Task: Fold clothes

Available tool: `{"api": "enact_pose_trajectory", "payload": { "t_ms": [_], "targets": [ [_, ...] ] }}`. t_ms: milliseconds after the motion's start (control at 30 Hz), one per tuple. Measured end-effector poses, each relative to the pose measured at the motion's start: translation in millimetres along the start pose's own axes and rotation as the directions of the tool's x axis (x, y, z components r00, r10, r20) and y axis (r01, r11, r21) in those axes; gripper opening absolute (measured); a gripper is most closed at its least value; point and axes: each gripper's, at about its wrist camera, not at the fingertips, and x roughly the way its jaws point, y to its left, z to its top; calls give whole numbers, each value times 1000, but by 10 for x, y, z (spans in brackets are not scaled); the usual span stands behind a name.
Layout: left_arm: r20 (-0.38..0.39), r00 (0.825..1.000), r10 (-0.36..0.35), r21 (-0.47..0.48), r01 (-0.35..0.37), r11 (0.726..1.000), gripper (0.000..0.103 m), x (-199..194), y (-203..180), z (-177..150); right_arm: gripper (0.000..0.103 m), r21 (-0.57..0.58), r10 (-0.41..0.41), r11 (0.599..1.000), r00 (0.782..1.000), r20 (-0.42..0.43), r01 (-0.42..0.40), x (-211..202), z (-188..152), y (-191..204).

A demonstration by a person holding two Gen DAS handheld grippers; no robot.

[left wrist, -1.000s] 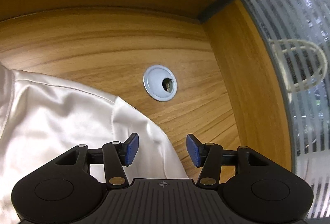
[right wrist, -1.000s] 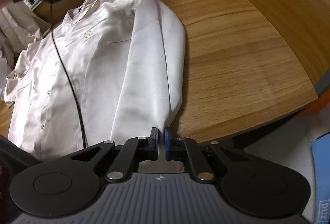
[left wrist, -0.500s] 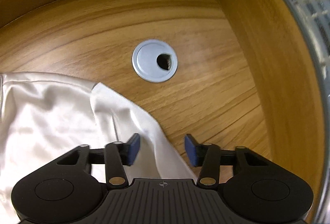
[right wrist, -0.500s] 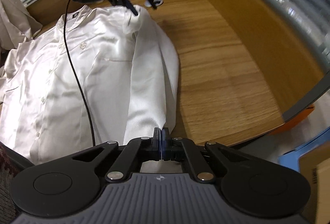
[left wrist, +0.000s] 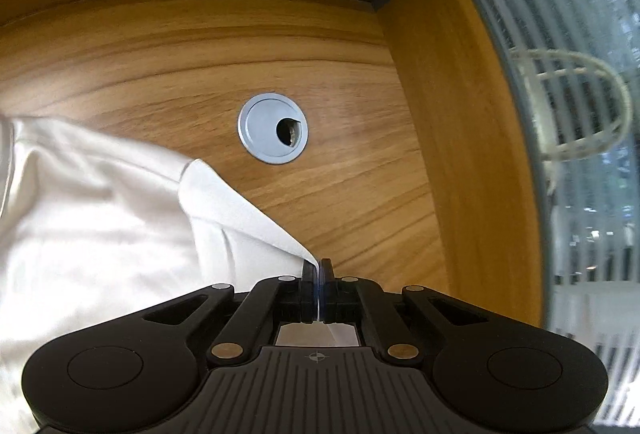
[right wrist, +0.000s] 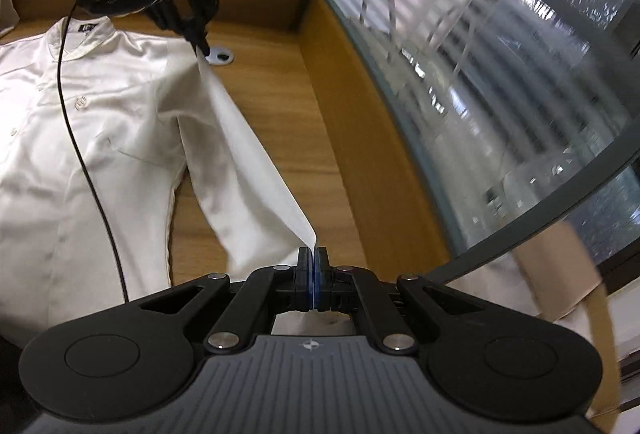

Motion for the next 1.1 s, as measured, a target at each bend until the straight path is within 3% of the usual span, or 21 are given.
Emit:
{"api": "enact_pose_trajectory", "payload": {
  "t_ms": [167, 467, 633, 833, 1100],
  "targets": [
    [-24, 998, -59, -8, 59, 998, 3, -172, 332, -117, 1, -42, 4, 999, 1000, -23, -5, -195, -64, 384],
    [-18, 998, -66, 90, 67, 994, 3, -304, 815, -319, 1, -46, 17, 999, 996, -86, -21, -199, -207, 1147],
    [4, 994, -110, 151, 108, 983, 3, -395, 878, -388, 0, -56, -43, 998, 993, -106, 37, -246, -245, 1446],
    [-1, 994, -105, 230, 102, 968, 3, -490, 941, -502, 1, -40, 10, 999, 990, -139, -16, -475, -237, 1685],
    [18, 995, -97, 289, 87, 953, 3, -507, 1094, -717, 1, 40, 36, 999, 980, -195, -29, -304, -465, 2017]
  ]
}}
